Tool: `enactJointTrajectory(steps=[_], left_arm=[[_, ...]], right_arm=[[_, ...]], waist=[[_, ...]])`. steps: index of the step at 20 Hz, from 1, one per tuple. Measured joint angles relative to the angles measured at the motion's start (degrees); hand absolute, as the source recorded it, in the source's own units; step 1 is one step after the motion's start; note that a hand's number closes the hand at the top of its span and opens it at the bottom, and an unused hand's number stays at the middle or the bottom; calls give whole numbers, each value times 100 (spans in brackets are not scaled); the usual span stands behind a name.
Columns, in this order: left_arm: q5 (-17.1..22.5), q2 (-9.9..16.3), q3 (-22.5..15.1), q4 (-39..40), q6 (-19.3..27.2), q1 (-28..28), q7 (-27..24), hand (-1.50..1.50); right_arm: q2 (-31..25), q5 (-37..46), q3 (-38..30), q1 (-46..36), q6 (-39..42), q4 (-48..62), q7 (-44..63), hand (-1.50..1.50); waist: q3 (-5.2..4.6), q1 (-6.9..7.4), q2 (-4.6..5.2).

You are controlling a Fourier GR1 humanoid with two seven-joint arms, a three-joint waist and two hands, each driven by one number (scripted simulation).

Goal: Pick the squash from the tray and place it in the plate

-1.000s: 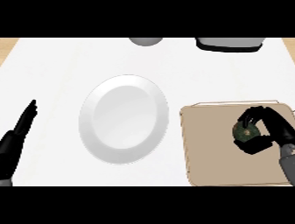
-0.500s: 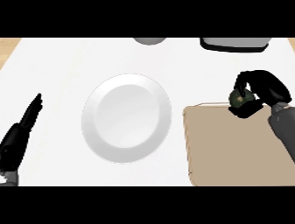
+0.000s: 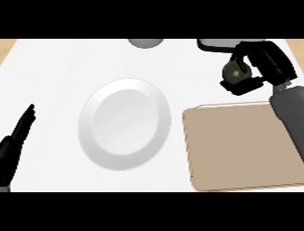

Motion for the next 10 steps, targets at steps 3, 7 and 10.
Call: enactJointTrajectory(steps=[3,7,10], left_arm=[[-69,-75,2,38,100,10,12,0],[-15,-47,100,14,53,-30,62,0],[52,18,189,-45,-50,62,6,0]], right_arm=[[131,-299,-6,21,329,-519,-257,150],[297,-554,44,18,832,-1263,-136,150],[498,-637,208,93,1180,-1883,196,150]], waist=[[-3,-77,-22],[-5,-113,-33],[-6,-119,-39]])
